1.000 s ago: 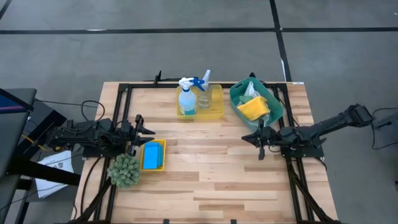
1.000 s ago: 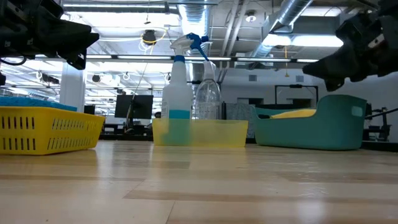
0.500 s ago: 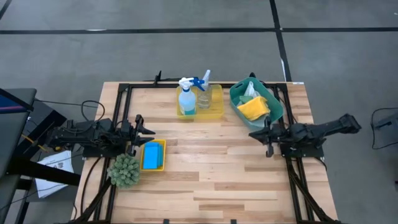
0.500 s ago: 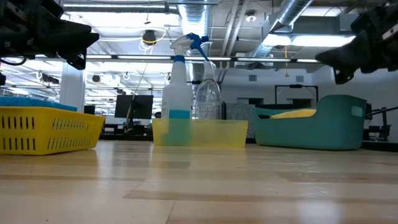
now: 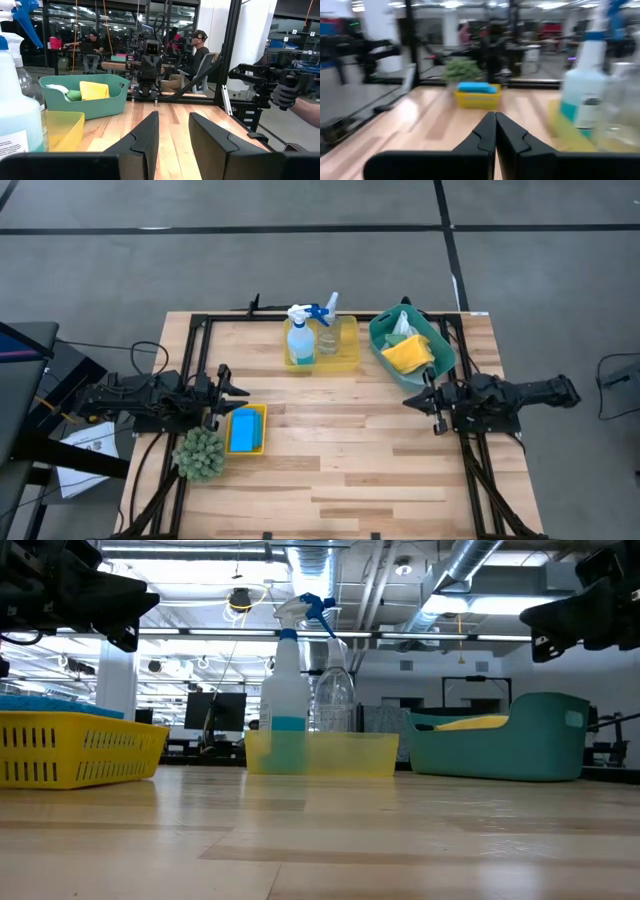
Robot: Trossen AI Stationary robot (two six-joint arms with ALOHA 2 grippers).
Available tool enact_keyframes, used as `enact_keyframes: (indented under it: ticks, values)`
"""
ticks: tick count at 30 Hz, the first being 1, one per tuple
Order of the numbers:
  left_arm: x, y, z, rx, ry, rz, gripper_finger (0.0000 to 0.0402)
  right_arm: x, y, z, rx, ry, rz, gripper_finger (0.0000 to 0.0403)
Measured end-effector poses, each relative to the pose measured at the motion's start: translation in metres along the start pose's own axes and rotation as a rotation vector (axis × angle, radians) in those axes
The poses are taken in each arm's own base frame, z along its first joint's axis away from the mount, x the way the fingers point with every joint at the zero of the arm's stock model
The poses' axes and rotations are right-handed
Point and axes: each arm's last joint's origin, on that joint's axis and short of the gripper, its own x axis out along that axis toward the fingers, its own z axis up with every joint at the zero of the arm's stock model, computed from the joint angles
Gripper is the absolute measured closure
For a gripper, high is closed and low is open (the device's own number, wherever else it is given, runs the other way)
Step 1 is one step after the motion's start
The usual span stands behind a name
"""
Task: Pick & Place Kitchen Items
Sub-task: Return to Home Position
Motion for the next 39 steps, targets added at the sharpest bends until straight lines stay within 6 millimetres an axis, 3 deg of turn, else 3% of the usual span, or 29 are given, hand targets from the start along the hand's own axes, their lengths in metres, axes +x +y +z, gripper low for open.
enact_keyframes:
  ticks: [8, 39]
  values:
    - [0.0, 0.0, 0.0, 0.0, 0.0, 0.0, 0.0298, 0.0, -0.009, 0.0, 0.022, -0.003, 0.094, 0.0403]
    - [0.0, 0.0, 0.0, 0.0, 0.0, 0.0, 0.0298, 0.0, -0.015, 0.0, 0.045, -0.006, 0.034, 0.0403]
